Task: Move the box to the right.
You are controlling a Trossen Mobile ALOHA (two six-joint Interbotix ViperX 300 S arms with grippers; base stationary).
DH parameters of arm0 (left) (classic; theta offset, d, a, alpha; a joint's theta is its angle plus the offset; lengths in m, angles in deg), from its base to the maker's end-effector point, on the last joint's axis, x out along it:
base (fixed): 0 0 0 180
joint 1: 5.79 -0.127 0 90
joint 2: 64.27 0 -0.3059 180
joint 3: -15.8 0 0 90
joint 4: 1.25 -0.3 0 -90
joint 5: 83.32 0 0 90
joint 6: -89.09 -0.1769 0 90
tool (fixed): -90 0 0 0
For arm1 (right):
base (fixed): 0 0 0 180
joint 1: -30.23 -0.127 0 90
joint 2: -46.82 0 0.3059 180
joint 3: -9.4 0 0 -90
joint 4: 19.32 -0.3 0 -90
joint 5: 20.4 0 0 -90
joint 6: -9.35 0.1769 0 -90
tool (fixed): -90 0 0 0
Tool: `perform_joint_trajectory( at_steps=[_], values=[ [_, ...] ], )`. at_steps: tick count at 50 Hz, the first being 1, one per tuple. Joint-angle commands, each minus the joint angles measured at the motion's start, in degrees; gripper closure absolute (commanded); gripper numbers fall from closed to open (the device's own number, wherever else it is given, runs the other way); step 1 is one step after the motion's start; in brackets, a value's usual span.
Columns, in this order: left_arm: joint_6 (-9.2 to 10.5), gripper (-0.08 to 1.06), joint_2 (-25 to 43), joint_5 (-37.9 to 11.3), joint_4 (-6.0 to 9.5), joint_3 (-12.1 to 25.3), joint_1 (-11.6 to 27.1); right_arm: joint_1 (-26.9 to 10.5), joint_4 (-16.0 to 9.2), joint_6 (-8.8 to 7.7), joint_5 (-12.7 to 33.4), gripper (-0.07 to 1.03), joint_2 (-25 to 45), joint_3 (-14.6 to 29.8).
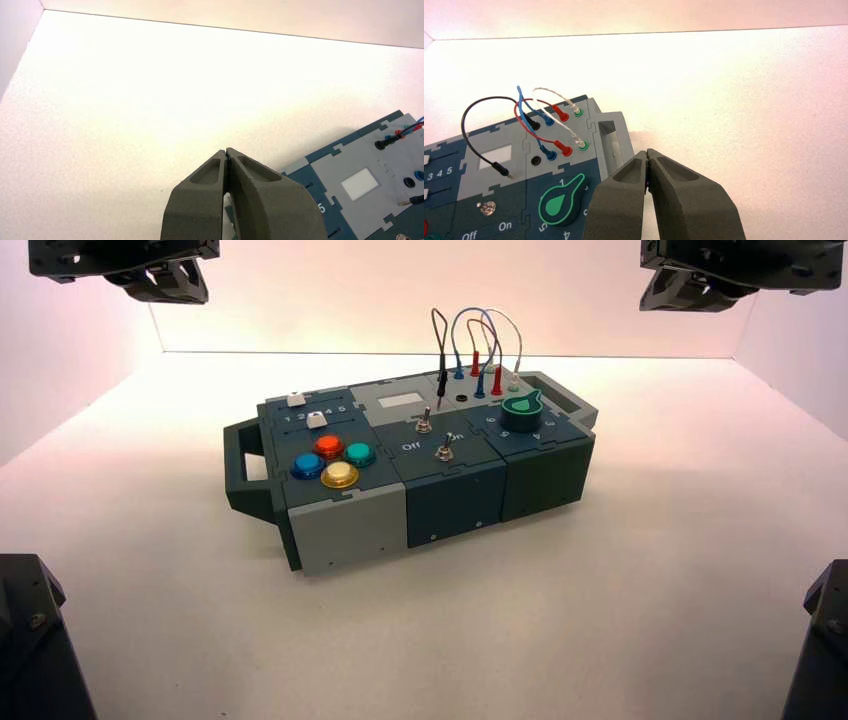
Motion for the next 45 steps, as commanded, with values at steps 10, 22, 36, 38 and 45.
perform_joint_trajectory(
  at_steps=[10,22,36,38,45],
  values=[
    [0.18,1.01,-0.4,-0.2,0.00,1.7,0.2,-0.1,0.0,0.18,-0.3,0.99,-0.5,1.6],
    [0.35,1.01,-0.4,-7.9,0.00,4.0,0.1,-0.1,0.0,0.18,-0.3,0.99,0.1,1.7],
    [0.26,1.01,-0.1,-18.7,0.09,4.5,0.2,-0.1,0.2,0.09,-0.9,0.99,0.7,1.8],
    [0.35,1.01,-0.1,-19.5,0.09,4.3,0.1,-0.1,0.2,0.09,-0.9,0.99,1.1,1.8],
    [0.35,1.01,-0.3,-24.3,0.88,4.3,0.4,-0.1,0.2,0.09,-0.3,0.99,3.6,3.0]
  ],
)
